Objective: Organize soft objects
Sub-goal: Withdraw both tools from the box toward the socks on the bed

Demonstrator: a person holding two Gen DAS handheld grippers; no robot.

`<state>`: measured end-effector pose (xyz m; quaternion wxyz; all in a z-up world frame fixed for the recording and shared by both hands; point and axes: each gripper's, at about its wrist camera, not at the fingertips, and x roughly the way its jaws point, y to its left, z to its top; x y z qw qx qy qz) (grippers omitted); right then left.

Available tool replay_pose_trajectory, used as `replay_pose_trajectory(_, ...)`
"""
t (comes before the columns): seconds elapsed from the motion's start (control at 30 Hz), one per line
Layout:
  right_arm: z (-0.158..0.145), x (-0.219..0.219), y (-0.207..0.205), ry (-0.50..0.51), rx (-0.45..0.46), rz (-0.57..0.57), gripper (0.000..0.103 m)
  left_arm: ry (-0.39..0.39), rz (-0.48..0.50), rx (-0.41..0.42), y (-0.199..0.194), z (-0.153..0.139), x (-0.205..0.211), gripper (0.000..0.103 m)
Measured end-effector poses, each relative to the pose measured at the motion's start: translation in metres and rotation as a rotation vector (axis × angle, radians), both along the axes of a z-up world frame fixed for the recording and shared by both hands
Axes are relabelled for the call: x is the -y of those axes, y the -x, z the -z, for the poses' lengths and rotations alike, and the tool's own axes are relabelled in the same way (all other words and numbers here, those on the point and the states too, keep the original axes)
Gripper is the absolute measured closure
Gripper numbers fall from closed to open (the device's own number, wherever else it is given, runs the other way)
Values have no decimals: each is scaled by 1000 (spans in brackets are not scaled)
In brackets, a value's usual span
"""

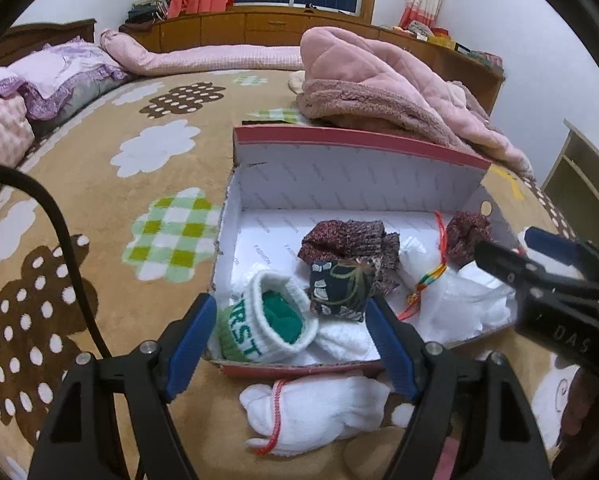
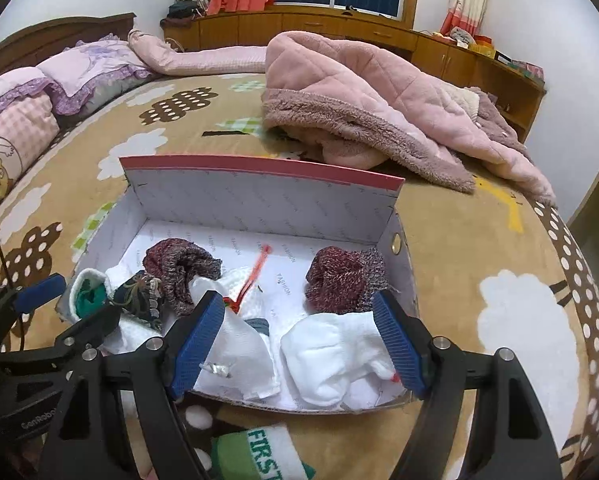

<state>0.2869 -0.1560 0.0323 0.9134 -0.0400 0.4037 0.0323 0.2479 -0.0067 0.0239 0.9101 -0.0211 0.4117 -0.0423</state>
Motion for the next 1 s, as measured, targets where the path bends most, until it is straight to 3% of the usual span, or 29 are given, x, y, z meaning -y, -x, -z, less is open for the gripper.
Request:
replay_pose_trajectory(0.43, -4, -6, 31, 25, 33, -5, 25, -25, 33, 15, 30, 0, 3, 23)
replay_pose_trajectory(0.57, 1, -4, 46, 26, 27, -3, 24, -68, 51, 29, 38, 1, 6, 23)
replay_pose_trajectory(0.67, 6, -2, 55, 28, 19, 3, 24, -38, 51, 22, 44, 0, 3, 23)
replay_pose_trajectory(0.8, 11, 7, 67, -29, 8, 20, 24, -3, 48, 13, 58, 2, -1, 23)
replay_pose_trajectory(1.0, 17, 11, 87, -73, -8, 15, 24, -27, 69, 1, 80, 13, -1, 23)
